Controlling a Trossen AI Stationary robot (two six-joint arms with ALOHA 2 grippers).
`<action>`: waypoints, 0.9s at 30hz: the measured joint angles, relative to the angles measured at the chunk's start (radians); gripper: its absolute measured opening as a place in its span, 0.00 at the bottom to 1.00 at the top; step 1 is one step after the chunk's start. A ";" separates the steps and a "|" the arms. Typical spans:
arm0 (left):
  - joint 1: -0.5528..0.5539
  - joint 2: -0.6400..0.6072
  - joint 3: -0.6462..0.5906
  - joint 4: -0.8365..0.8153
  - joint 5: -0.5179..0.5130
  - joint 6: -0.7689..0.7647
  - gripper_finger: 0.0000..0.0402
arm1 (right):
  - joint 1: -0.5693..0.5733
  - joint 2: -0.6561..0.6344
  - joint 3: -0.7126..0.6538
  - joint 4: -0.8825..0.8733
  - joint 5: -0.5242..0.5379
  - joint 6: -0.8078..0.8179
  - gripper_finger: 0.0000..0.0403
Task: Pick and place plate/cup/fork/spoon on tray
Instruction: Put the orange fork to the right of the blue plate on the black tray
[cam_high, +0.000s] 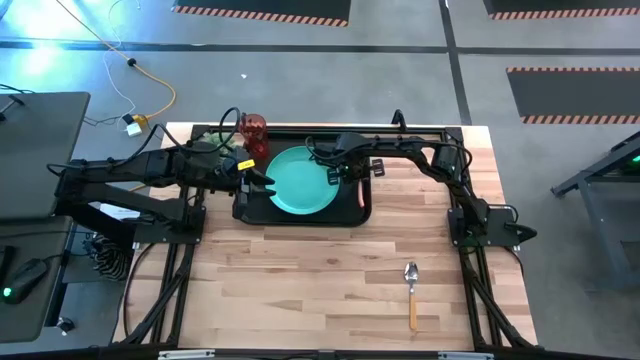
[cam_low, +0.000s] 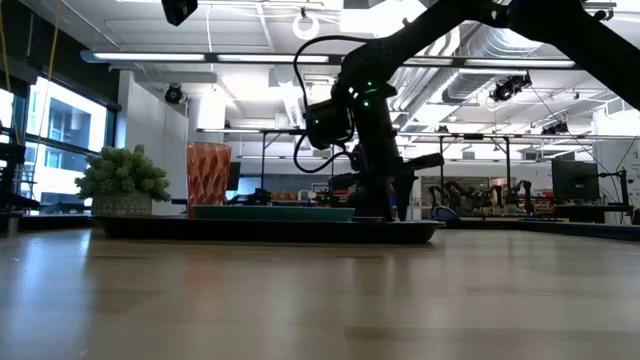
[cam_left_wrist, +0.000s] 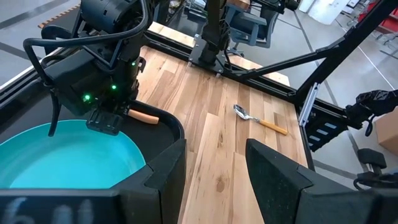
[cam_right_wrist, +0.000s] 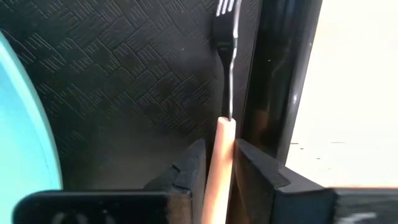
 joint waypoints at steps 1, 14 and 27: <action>0.000 0.000 0.000 0.000 0.000 0.000 0.39 | 0.000 0.000 0.000 0.000 0.000 0.000 0.17; 0.000 0.000 0.000 0.000 0.000 0.002 0.39 | 0.000 -0.002 0.000 -0.012 0.046 -0.015 0.03; 0.000 0.000 0.000 0.000 0.000 0.002 0.39 | 0.047 0.000 0.030 -0.119 0.092 0.010 0.00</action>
